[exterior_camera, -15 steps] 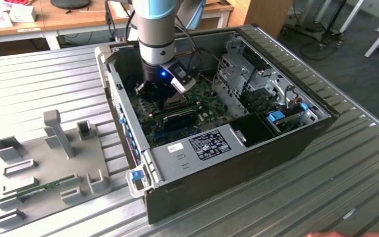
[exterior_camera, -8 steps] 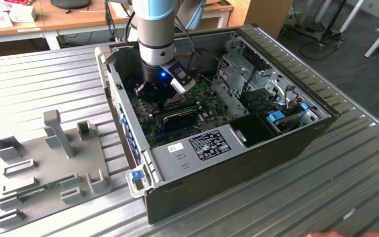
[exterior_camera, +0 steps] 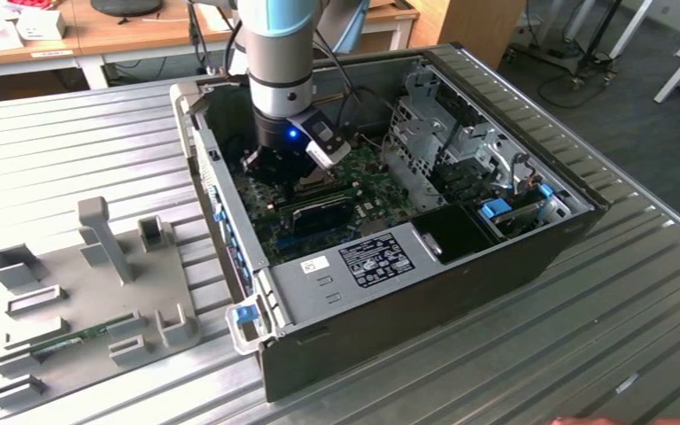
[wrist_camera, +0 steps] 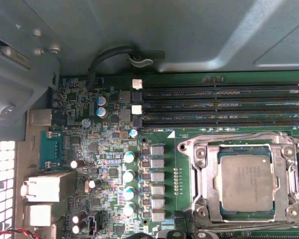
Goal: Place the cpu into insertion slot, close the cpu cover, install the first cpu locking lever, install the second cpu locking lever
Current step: 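Install the second cpu locking lever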
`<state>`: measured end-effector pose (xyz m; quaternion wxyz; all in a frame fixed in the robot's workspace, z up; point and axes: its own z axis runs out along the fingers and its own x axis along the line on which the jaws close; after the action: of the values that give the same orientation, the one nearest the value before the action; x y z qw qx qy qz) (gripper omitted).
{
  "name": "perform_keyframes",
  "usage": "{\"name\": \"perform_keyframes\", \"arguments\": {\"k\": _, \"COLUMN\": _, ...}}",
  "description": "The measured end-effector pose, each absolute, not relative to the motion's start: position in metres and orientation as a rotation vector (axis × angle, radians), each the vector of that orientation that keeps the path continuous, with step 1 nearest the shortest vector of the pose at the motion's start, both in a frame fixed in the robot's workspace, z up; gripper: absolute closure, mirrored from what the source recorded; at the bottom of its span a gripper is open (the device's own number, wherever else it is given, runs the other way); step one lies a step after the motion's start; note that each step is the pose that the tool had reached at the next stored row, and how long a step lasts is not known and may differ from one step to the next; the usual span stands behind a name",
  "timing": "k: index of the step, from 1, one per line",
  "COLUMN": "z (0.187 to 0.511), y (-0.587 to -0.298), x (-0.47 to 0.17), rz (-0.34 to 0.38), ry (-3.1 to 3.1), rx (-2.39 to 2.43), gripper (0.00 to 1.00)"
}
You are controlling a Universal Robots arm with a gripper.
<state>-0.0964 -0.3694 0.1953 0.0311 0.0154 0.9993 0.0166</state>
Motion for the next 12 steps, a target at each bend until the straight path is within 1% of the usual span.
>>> {"name": "perform_keyframes", "arguments": {"k": 12, "z": 0.2040, "y": -0.3694, "x": -0.0965, "rz": 0.051, "ry": 3.079, "rx": 0.047, "gripper": 0.90}}
